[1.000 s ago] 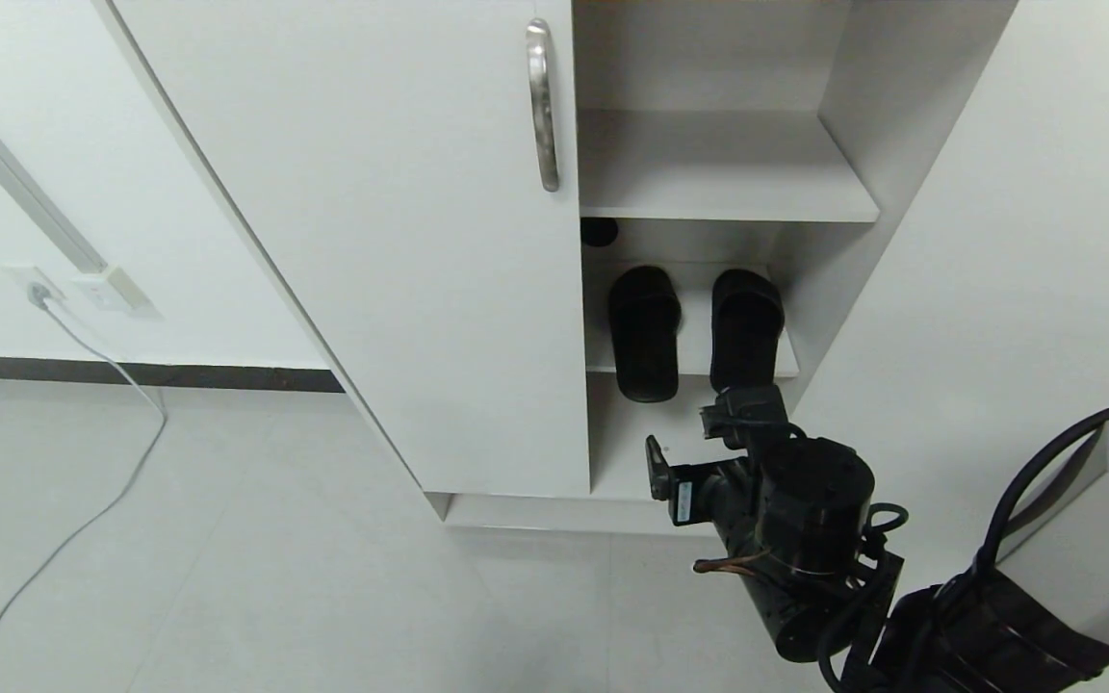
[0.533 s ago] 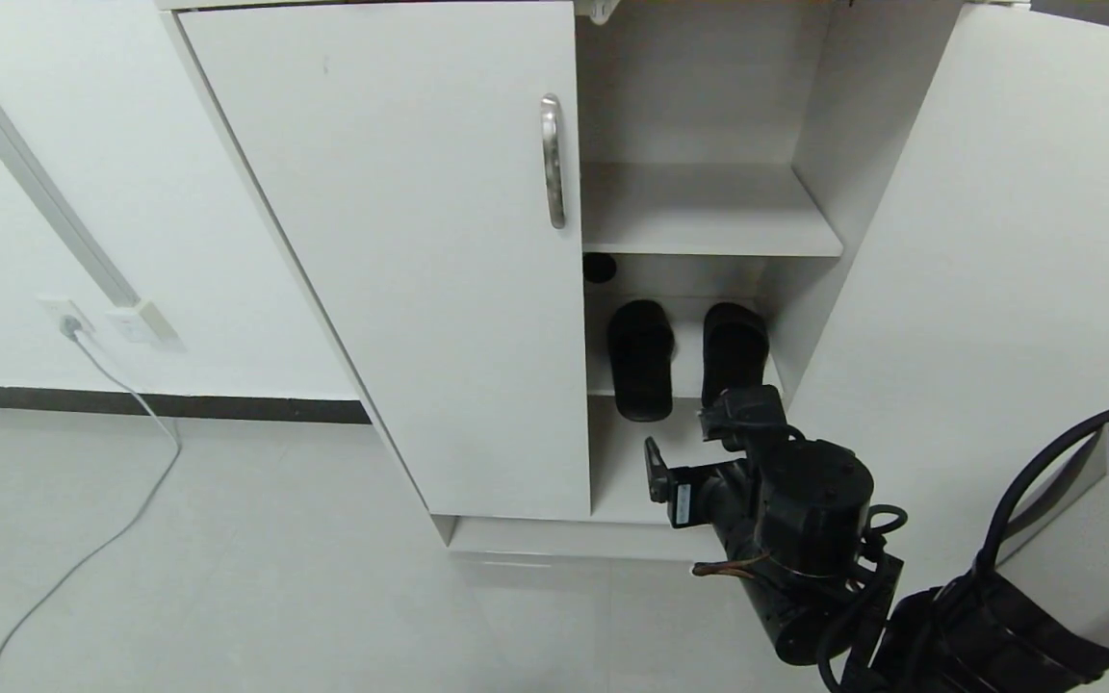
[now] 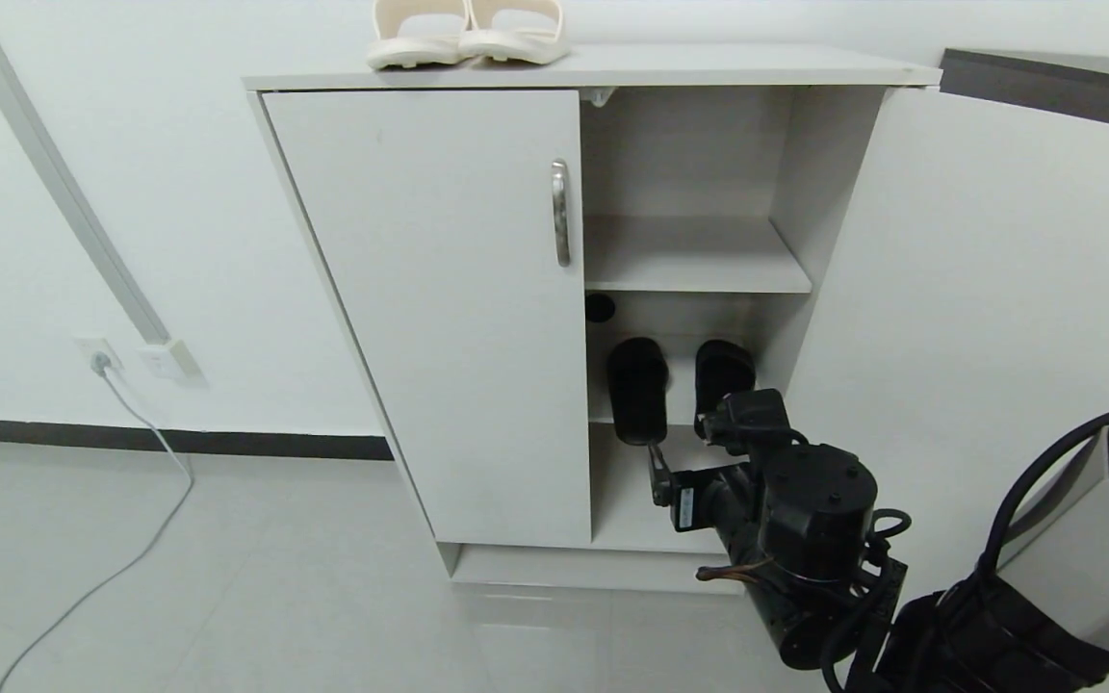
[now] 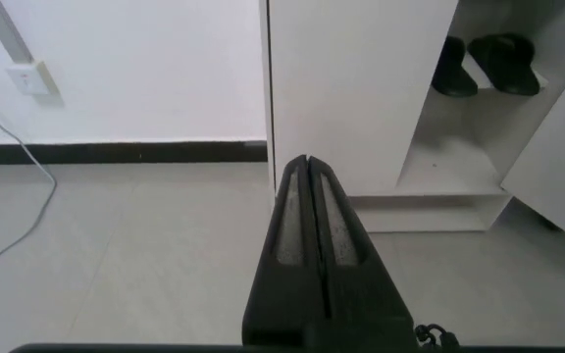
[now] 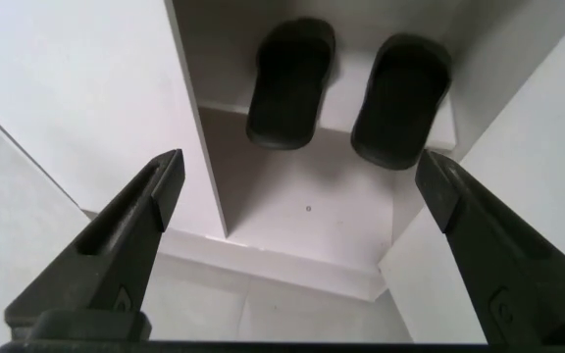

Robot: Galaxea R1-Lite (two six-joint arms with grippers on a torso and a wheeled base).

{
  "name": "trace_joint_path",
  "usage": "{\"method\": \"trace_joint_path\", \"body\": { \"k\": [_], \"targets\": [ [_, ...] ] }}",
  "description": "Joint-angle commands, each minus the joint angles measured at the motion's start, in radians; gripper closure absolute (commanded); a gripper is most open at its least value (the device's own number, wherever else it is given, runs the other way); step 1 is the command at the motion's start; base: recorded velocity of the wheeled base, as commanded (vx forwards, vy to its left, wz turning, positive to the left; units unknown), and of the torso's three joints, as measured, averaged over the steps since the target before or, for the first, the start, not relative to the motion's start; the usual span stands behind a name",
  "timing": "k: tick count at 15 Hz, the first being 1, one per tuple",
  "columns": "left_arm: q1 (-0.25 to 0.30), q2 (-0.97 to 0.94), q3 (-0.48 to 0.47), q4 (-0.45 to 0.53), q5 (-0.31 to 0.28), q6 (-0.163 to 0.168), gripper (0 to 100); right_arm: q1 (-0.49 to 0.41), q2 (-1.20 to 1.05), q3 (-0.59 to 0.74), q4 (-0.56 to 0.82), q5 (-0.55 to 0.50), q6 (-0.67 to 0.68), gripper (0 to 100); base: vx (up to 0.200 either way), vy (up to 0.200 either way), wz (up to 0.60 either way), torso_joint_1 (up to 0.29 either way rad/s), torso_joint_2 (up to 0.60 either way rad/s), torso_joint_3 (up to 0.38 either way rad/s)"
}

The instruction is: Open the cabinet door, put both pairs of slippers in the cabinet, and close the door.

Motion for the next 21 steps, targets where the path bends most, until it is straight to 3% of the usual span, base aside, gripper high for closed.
{"method": "trace_joint_path", "body": {
  "k": [1,4,21],
  "targets": [
    [0.000,0.001,0.000,0.000,0.000,0.000,100,0.000,0.004,0.002,-0.005,0.000,-0.001,0,0.000,0.000,0.00,-0.002,0.00,0.198],
    [0.000,0.001,0.000,0.000,-0.002,0.000,100,-0.003,0.004,0.013,-0.007,0.000,-0.001,0,0.000,0.000,0.00,0.001,0.00,0.141],
    [0.000,0.001,0.000,0.000,-0.002,0.000,100,-0.043,0.021,0.059,-0.044,0.016,-0.033,0,0.000,0.200,0.00,0.002,0.00,0.009]
  ]
}}
